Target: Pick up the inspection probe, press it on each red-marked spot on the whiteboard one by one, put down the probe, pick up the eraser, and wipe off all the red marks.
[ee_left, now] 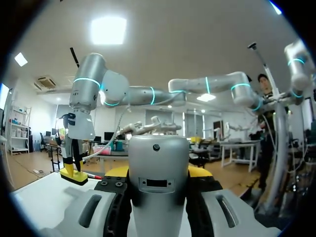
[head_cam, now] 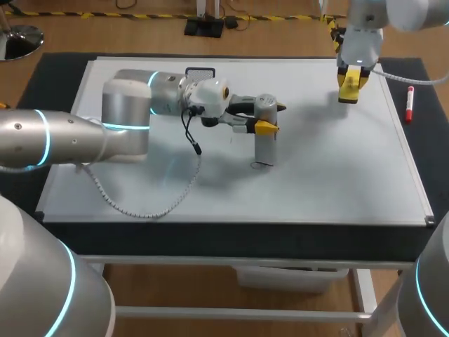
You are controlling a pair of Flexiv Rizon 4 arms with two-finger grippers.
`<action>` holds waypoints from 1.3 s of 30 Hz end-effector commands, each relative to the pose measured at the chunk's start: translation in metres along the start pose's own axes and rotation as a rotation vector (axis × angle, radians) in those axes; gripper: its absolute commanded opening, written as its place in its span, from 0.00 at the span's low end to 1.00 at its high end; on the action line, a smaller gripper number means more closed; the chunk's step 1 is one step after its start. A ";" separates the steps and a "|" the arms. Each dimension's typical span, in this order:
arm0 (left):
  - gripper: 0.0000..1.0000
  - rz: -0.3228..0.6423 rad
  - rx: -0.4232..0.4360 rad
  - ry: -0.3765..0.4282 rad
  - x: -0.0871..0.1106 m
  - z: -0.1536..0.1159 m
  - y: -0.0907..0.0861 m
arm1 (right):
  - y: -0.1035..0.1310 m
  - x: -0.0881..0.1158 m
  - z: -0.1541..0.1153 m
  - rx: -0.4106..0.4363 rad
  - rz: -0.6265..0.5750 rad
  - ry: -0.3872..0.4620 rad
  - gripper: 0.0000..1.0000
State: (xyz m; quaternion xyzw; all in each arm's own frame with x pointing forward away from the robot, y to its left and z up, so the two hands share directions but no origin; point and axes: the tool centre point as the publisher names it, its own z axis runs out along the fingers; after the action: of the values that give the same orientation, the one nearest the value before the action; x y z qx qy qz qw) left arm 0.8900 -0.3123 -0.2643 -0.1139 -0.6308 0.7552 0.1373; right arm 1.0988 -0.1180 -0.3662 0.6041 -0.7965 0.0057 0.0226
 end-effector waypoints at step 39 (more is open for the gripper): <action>0.00 -0.020 -0.004 -0.065 0.015 -0.013 0.008 | -0.002 0.000 -0.001 -0.002 -0.003 0.003 0.00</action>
State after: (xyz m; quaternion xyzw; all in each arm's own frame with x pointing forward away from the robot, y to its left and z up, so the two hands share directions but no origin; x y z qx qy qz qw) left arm 0.8786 -0.2956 -0.2718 -0.0823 -0.6408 0.7532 0.1239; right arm 1.0988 -0.1181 -0.3660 0.6041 -0.7966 0.0056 0.0223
